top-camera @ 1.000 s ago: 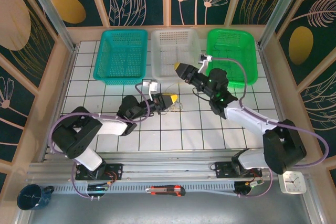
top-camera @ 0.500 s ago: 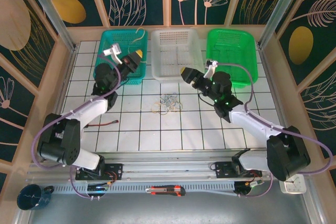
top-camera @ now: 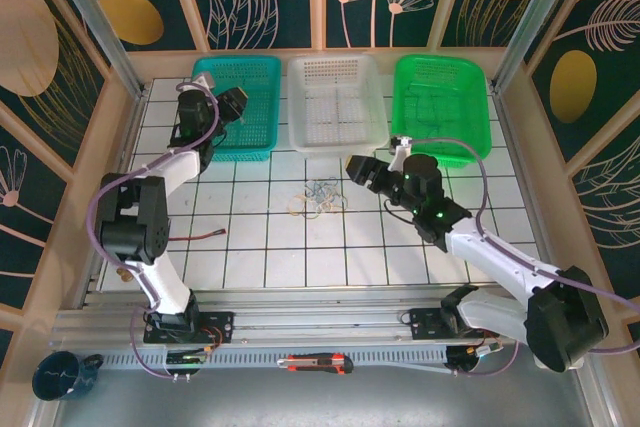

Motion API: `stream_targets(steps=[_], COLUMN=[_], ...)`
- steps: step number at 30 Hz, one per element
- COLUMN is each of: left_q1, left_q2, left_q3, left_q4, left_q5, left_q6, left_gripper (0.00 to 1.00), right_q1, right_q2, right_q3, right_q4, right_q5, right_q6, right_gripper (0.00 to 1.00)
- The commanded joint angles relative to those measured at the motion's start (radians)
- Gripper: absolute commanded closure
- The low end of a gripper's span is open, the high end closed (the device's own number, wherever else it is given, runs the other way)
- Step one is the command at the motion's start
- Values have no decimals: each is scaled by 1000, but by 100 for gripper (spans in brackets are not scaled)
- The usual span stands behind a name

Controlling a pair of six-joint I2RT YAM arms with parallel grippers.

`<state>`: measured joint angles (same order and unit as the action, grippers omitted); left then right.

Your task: Untangle the cables

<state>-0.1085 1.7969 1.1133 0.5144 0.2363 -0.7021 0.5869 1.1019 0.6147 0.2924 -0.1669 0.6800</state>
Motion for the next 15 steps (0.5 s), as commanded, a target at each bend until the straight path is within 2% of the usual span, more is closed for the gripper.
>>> stream_targets(steps=[1, 3, 7, 11, 15], left_q1=[4, 4, 4, 5, 3], left_q2=[24, 17, -32, -99, -179], left_q3=[69, 87, 91, 71, -5], left_q4=[-106, -132, -151, -153, -112], left_q5=[-33, -25, -15, 48, 164], left_q6=[75, 96, 119, 123, 80], left_gripper=[50, 37, 20, 10, 2], right_q1=[27, 41, 72, 99, 119], right_q2=[-5, 13, 66, 155, 255], right_q3=[-7, 5, 42, 96, 156], right_q4=[-70, -92, -123, -147, -153], right_q5=[48, 57, 69, 81, 112], right_q6=[-67, -90, -135, -181, -221], right_gripper=[31, 31, 31, 31, 32])
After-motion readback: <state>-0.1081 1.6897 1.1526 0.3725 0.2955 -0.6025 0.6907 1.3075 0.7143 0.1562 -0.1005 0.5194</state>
